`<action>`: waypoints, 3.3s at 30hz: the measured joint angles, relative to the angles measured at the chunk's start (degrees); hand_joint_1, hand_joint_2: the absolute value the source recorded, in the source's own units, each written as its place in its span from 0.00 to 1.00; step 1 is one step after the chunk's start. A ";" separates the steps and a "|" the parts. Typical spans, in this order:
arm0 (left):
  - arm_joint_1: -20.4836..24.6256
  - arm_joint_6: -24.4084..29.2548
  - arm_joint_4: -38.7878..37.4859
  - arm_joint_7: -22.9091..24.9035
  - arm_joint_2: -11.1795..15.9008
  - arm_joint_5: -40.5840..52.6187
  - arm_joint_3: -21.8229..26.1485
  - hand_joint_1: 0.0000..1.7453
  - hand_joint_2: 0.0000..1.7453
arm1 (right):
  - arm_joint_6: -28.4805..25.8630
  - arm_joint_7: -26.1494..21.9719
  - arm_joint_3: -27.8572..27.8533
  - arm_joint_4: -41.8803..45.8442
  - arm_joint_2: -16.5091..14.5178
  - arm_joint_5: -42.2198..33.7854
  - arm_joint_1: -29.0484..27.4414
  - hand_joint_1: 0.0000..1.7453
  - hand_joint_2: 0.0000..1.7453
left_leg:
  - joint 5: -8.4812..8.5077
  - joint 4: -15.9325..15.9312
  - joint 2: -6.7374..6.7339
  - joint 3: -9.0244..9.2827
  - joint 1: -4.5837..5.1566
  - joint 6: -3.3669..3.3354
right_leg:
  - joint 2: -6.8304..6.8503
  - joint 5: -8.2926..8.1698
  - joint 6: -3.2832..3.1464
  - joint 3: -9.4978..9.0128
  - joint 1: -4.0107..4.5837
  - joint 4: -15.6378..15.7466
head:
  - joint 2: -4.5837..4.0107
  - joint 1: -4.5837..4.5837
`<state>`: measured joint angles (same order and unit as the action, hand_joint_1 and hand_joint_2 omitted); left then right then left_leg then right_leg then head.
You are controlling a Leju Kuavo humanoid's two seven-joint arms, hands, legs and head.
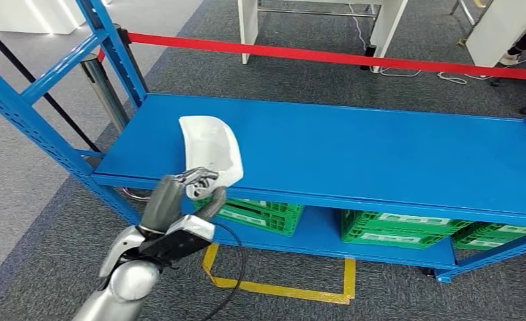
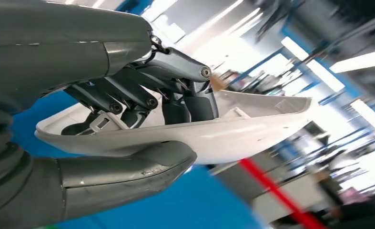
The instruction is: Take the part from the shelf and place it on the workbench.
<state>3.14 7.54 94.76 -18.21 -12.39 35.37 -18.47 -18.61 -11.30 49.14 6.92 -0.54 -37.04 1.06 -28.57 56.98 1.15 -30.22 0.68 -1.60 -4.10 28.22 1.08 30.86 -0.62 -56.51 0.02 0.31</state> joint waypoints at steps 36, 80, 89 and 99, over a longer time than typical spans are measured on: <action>-19.01 9.51 21.45 -14.46 4.58 -12.41 2.24 1.00 1.00 | -3.57 -1.19 0.09 -0.92 -1.97 -3.29 0.54 0.00 1.00 | -1.21 -2.17 -1.83 3.95 0.09 -0.46 | 3.70 -3.81 0.85 5.73 0.00 -1.60 | 0.00 0.21; -27.73 10.52 22.67 -20.90 0.27 -23.00 15.42 1.00 1.00 | 6.09 -2.47 2.86 -1.46 -1.89 -3.35 -0.20 0.00 1.00 | 7.57 0.40 -1.74 -6.77 0.20 0.70 | 3.70 5.82 -0.21 -8.34 0.40 2.29 | 0.00 0.59; -29.64 8.75 22.89 -21.86 -0.76 -23.70 19.88 1.00 1.00 | 7.15 -2.38 4.55 -1.61 -1.62 -2.56 -0.73 0.00 1.00 | -3.03 15.74 -1.46 -6.00 -1.12 3.11 | 7.08 0.57 -1.58 -1.63 0.15 0.79 | 0.00 0.08; -30.49 8.22 23.91 -21.92 -1.73 -23.72 21.71 1.00 1.00 | 7.75 -2.71 5.67 -1.85 -1.16 -2.28 -1.03 0.00 1.00 | 0.48 -1.46 -2.67 1.73 -0.42 -0.49 | 6.02 4.19 1.23 3.34 0.08 -5.75 | 0.00 0.26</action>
<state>-27.34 15.76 118.67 -40.13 -14.12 11.65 3.24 -10.86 -14.00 54.81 5.08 -1.70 -39.33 0.03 -28.09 55.52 -1.52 -28.49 0.25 -2.09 1.92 32.42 2.32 34.20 -0.54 -62.26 0.02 0.57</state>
